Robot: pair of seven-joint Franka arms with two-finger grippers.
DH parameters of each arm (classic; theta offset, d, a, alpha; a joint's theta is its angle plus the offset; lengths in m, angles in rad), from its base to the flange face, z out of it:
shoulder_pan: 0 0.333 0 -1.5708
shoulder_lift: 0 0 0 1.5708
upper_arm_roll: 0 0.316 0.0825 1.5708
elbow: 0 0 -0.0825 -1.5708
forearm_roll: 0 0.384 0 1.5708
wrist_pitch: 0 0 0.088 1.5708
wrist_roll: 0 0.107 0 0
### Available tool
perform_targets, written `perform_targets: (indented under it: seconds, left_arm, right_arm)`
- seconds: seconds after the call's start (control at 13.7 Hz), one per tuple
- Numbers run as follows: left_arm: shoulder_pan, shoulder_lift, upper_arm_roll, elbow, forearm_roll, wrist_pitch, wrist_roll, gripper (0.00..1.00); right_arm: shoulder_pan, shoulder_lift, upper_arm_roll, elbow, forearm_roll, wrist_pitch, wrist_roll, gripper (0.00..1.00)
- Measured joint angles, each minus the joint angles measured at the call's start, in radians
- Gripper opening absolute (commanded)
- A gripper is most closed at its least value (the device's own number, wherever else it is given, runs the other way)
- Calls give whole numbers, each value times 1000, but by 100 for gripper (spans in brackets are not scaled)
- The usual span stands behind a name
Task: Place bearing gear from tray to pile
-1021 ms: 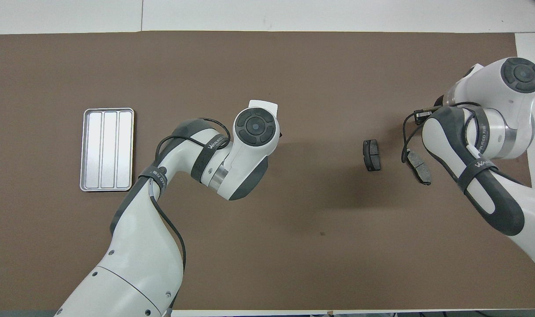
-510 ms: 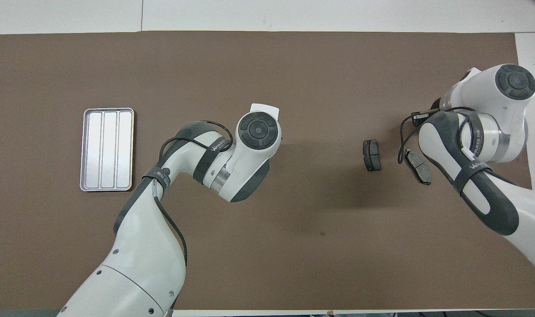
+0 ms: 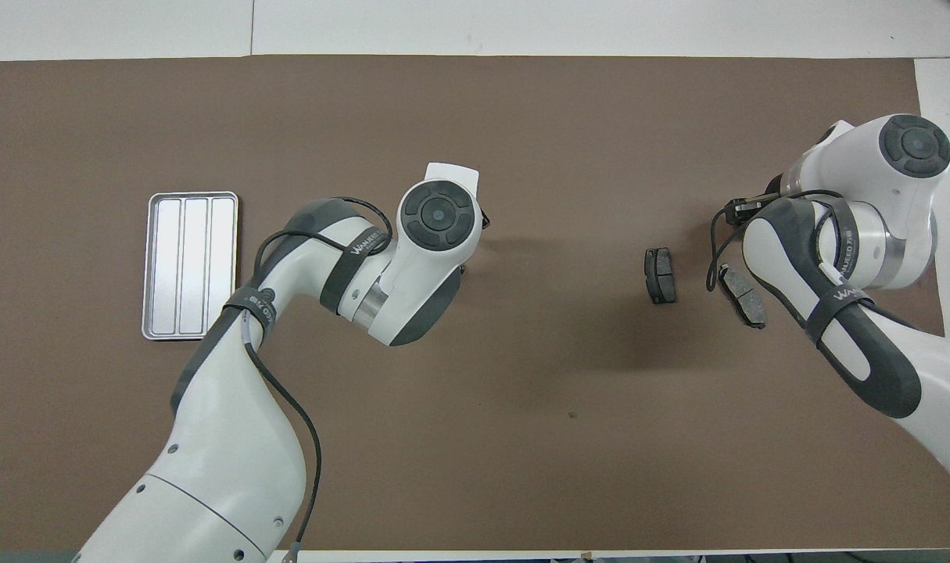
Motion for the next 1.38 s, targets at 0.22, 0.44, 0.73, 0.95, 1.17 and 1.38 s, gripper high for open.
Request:
perform_targets:
  seconds: [0.22,0.44,0.73,0.95,1.17,1.38]
  left_arm:
    - [123,-94,3,7,1,-47,48,100]
    - [245,-172,2,7,1,-104,127,100]
    - [363,-218,-1,7,-13,-192,266,100]
    - [460,-266,6,14,-70,-275,438,100]
    - [547,-315,8,45,-76,-399,573,100]
    - [607,-394,14,49,-79,-522,731,100]
  right_arm:
    - [0,-1,0,6,0,9,0,100]
    - [-5,-19,-1,30,0,14,-1,100]
    - [-52,-51,-5,44,0,21,-27,100]
    - [-56,-53,-4,44,0,85,-27,100]
    - [-36,-59,16,38,28,-21,-18,100]
    - [19,-88,27,13,40,-69,30,100]
